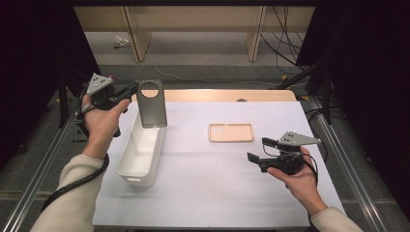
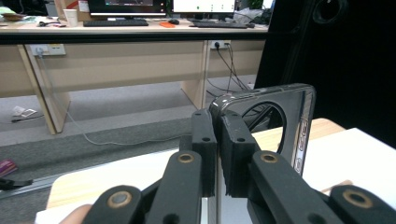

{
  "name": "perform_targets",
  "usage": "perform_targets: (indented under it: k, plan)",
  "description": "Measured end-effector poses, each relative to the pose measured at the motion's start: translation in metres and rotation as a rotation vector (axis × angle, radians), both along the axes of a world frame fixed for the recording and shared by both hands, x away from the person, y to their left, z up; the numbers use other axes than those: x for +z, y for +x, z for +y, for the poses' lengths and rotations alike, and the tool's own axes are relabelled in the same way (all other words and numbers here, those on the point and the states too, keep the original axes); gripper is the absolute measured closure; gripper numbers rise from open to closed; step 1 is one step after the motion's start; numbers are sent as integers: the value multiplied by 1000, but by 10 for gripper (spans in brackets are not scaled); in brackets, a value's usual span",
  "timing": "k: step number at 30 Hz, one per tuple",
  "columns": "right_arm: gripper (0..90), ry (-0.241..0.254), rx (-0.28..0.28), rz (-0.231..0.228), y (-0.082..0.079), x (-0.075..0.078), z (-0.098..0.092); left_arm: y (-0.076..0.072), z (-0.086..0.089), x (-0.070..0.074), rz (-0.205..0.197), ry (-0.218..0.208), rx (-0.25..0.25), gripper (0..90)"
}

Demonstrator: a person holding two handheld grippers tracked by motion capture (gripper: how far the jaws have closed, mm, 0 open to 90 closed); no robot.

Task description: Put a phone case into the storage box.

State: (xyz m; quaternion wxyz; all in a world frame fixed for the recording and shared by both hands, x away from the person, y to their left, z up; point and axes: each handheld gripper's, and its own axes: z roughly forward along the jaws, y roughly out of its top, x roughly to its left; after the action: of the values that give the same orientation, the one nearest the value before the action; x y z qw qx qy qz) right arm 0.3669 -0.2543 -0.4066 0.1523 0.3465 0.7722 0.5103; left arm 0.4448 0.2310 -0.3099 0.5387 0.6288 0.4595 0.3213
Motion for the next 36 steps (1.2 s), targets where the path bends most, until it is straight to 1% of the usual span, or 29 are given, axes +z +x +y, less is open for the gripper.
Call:
perform_targets:
  k: [7,10,22,28,30,33,36]
  plan:
    - [169,-1,0,1,0,0,0,8,5,-3,-5,18,9,848]
    - [170,2,-1,-1,1,0,0,11,6,-4,-6,19,7,849]
    - [170,2,-5,1,1,0,-1,27,12,-7,-1,55,17,848]
    - [170,-1,-5,1,1,0,0,33,15,-9,-2,56,18,848]
    - [170,-2,-3,1,1,-1,0,34,15,-9,1,67,18,848]
    - [170,-2,-4,1,1,0,0,38,14,-13,1,73,7,848]
    - [170,-1,-5,2,1,-1,0,42,15,-17,10,78,8,848]
